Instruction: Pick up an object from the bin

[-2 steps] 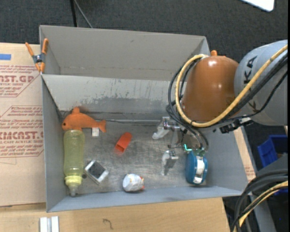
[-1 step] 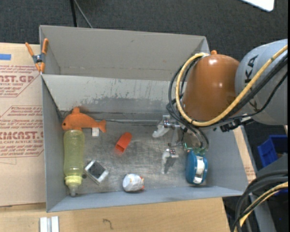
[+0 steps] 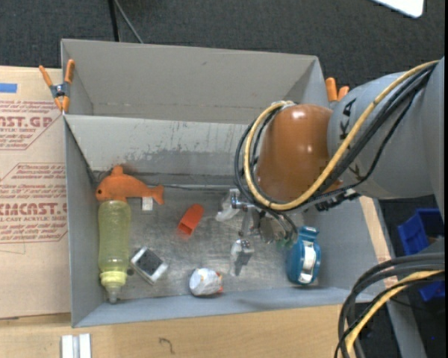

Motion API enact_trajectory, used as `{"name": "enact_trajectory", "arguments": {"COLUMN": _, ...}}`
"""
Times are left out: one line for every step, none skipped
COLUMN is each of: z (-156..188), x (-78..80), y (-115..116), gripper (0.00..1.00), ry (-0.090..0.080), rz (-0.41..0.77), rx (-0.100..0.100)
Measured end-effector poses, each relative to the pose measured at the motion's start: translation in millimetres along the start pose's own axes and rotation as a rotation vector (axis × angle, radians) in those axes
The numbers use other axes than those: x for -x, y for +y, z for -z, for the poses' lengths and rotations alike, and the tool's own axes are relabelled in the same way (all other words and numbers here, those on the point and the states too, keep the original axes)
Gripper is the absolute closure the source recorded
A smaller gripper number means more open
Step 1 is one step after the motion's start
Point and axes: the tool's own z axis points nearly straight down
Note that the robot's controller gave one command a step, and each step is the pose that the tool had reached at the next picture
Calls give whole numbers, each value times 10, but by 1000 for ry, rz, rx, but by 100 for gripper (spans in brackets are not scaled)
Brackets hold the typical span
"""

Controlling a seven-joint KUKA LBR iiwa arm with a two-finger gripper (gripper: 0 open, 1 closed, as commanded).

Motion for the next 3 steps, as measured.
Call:
{"name": "enact_trajectory", "arguments": {"z": -230, "x": 267, "y": 100, "gripper": 0, "ry": 19, "rz": 32, "rx": 1}}
{"name": "enact_trajectory", "arguments": {"z": 249, "x": 504, "y": 164, "gripper": 0, "ry": 9, "rz": 48, "rx": 0}}
{"name": "enact_trajectory", "arguments": {"z": -3, "x": 643, "y": 260, "gripper": 0, "ry": -6, "rz": -8, "rx": 2}}
